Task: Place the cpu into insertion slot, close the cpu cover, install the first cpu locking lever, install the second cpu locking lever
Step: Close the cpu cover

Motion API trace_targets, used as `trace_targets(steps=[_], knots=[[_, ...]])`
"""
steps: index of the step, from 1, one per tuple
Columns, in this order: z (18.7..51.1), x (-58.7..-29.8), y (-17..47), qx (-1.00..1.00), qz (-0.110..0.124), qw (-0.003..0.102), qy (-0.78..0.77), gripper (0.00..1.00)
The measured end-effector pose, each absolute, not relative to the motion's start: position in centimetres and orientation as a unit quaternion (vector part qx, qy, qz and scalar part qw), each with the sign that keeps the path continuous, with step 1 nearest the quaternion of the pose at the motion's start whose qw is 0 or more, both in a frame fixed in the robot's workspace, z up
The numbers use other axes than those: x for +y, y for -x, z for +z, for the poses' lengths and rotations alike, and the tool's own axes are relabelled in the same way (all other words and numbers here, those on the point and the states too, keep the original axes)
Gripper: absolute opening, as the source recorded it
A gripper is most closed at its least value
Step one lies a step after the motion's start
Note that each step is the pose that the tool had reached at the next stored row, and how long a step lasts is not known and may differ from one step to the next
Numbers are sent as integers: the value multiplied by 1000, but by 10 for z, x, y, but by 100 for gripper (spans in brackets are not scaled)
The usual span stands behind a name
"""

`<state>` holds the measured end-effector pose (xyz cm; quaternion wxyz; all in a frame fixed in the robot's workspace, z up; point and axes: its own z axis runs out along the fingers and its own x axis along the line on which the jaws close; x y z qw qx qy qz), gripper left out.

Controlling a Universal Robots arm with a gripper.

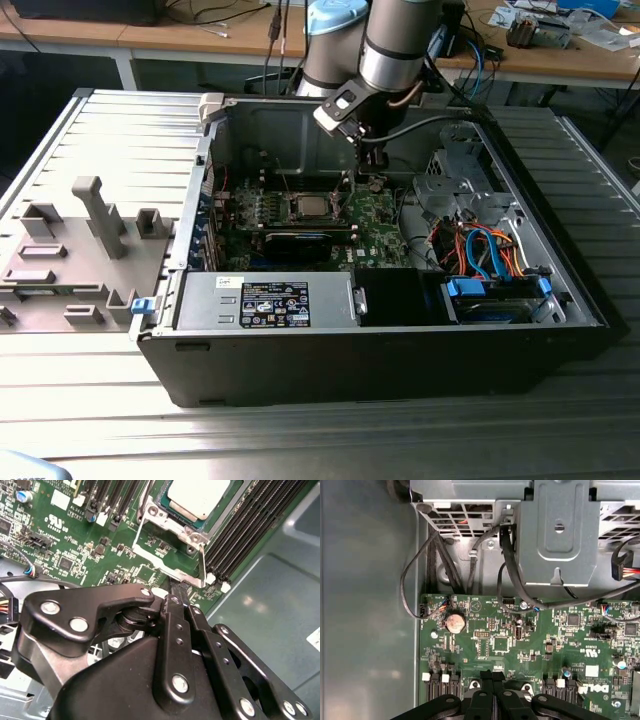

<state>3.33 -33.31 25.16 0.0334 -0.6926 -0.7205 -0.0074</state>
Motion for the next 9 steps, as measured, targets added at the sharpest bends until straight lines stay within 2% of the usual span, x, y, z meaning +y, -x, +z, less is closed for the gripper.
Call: trace_targets(steps=[9], knots=[[252, -333, -23, -721, -7, 33, 693, 11]])
